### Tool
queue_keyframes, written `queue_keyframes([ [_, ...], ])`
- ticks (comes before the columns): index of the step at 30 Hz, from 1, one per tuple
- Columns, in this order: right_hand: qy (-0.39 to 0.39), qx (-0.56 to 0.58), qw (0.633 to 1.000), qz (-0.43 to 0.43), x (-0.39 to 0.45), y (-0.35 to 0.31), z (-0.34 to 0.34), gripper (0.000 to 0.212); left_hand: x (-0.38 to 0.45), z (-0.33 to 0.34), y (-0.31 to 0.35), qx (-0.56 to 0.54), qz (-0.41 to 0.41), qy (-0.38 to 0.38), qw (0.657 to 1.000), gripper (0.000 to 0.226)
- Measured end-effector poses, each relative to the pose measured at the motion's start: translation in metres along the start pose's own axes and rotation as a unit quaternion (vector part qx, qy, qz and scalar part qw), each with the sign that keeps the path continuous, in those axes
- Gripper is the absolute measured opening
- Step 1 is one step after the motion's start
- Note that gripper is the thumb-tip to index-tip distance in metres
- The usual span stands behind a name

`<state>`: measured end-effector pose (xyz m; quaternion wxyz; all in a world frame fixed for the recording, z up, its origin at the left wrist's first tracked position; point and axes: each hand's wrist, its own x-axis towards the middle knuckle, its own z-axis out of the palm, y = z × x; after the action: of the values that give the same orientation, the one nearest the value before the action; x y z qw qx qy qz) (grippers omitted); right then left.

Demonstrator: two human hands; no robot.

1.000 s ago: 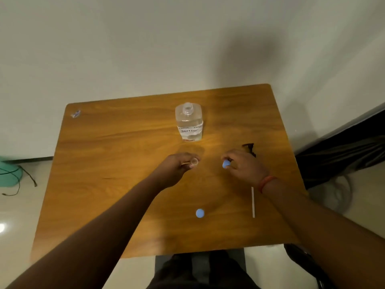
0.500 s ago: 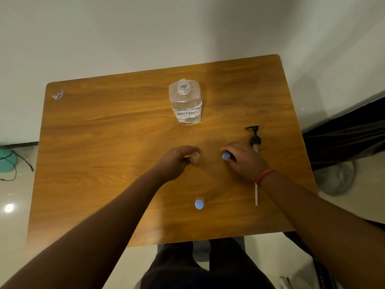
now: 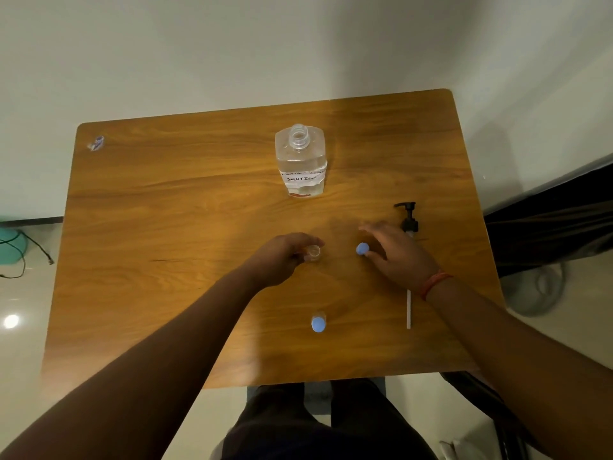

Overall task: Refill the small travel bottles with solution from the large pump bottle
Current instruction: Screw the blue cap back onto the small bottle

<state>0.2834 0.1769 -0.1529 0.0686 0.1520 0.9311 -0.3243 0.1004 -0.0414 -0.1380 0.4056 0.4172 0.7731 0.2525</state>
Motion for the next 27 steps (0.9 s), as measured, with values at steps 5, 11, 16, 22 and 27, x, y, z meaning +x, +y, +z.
queue_keyframes([
  [5,0.032,-0.023,0.991,-0.125,-0.017,-0.034,0.0,0.044,-0.001,-0.001,-0.002,0.022,0.006,-0.006,1.0,0.05],
  [11,-0.047,0.017,0.977,-0.208,-0.048,-0.074,0.023,0.049,-0.004,-0.003,-0.006,0.029,-0.007,-0.009,1.0,0.06],
  [16,-0.074,-0.01,0.967,-0.244,-0.056,-0.084,0.037,0.051,-0.015,-0.003,-0.01,0.0,-0.025,0.022,0.999,0.059],
  [22,-0.056,-0.027,0.96,-0.273,-0.056,-0.087,0.042,0.028,-0.042,0.003,-0.013,-0.04,-0.035,0.086,0.995,0.047],
  [27,-0.022,-0.003,0.965,-0.26,-0.055,-0.095,0.032,0.025,-0.063,0.009,0.005,-0.1,-0.032,0.073,0.992,0.032],
])
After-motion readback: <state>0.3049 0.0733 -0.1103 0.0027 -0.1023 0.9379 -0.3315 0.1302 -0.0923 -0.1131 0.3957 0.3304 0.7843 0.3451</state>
